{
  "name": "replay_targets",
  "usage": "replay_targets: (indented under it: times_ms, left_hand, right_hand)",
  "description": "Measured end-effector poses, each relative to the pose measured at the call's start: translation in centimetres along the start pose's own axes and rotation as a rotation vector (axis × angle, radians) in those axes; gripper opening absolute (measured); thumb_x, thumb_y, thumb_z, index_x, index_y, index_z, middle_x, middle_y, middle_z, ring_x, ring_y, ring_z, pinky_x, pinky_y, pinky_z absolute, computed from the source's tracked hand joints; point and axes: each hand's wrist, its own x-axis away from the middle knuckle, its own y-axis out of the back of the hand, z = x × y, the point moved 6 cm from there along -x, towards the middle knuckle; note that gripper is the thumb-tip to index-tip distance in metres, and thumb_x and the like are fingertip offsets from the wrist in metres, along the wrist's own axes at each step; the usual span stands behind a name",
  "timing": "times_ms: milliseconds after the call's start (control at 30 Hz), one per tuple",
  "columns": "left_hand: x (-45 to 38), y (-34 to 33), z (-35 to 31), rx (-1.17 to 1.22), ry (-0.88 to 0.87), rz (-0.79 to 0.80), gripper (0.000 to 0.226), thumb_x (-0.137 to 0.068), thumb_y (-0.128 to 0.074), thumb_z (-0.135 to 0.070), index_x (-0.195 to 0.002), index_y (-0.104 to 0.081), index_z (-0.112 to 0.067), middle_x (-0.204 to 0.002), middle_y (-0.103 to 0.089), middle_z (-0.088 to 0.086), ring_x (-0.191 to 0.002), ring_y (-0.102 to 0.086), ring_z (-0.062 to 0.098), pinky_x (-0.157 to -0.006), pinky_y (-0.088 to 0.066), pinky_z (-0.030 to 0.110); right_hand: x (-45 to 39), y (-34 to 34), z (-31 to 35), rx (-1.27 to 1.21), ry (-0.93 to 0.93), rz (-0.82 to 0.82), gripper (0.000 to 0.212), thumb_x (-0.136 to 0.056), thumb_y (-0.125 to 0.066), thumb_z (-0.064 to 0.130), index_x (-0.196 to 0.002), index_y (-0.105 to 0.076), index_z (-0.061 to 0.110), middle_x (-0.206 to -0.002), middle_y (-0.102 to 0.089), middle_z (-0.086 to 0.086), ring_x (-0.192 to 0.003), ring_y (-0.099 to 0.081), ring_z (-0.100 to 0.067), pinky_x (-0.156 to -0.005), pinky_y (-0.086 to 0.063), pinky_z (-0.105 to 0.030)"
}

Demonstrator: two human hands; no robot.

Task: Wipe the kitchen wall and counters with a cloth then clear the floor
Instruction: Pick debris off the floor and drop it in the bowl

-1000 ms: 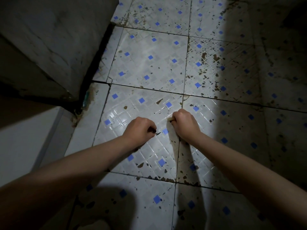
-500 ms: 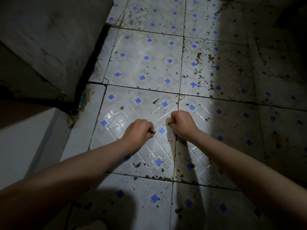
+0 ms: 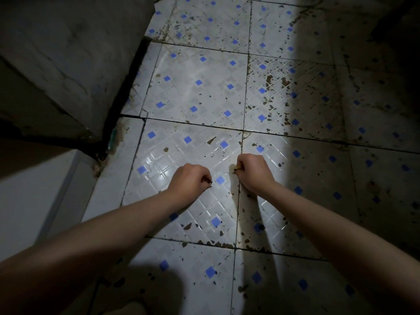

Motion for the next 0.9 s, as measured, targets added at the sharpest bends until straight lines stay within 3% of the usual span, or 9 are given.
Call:
replay_targets:
  times_ms: [167, 333, 533, 900]
  left_hand:
    - [-0.7, -0.5, -0.5, -0.041, 0.029, -0.007, 0.015, -0.085, -0.066, -0.022, -0.096, -0.073, -0.014, -0.095, -0.073, 0.002, -0.085, -0.066, 0.019, -0.08, -0.051, 0.029]
    - [-0.4, -1.0, -0.4, -0.004, 0.007, 0.013, 0.016, -0.084, -0.067, -0.023, -0.096, -0.074, -0.015, -0.094, -0.073, 0.001, -0.084, -0.066, 0.017, -0.081, -0.051, 0.028]
    - [-0.2, -0.9, -0.3, 0.026, -0.032, 0.011, 0.017, -0.083, -0.068, -0.025, -0.097, -0.074, -0.016, -0.094, -0.073, 0.0, -0.086, -0.065, 0.014, -0.081, -0.047, 0.023]
    - [-0.2, -1.8, -1.4, -0.236, -0.145, 0.066, 0.02, -0.091, -0.054, -0.021, -0.104, -0.07, -0.019, -0.099, -0.07, -0.003, -0.091, -0.062, 0.016, -0.09, -0.044, 0.03]
  right_hand:
    - [1.0, 0.5, -0.7, -0.008, -0.028, -0.011, 0.023, -0.079, -0.05, -0.005, -0.064, -0.05, 0.013, -0.073, -0.057, -0.008, -0.074, -0.055, -0.027, -0.061, -0.044, -0.032]
    - [1.9, 0.8, -1.2, -0.018, -0.034, -0.022, 0.012, -0.081, -0.053, 0.0, -0.071, -0.058, 0.006, -0.071, -0.059, -0.008, -0.072, -0.057, -0.028, -0.069, -0.053, -0.044]
    - [2.1, 0.8, -1.3, -0.023, -0.038, -0.016, 0.012, -0.084, -0.052, 0.0, -0.076, -0.059, 0.005, -0.075, -0.061, -0.01, -0.074, -0.058, -0.027, -0.073, -0.054, -0.047]
    - [2.4, 0.5, -1.5, 0.013, -0.031, -0.005, 0.014, -0.085, -0.052, 0.001, -0.076, -0.058, 0.009, -0.074, -0.059, -0.006, -0.073, -0.058, -0.023, -0.073, -0.054, -0.042]
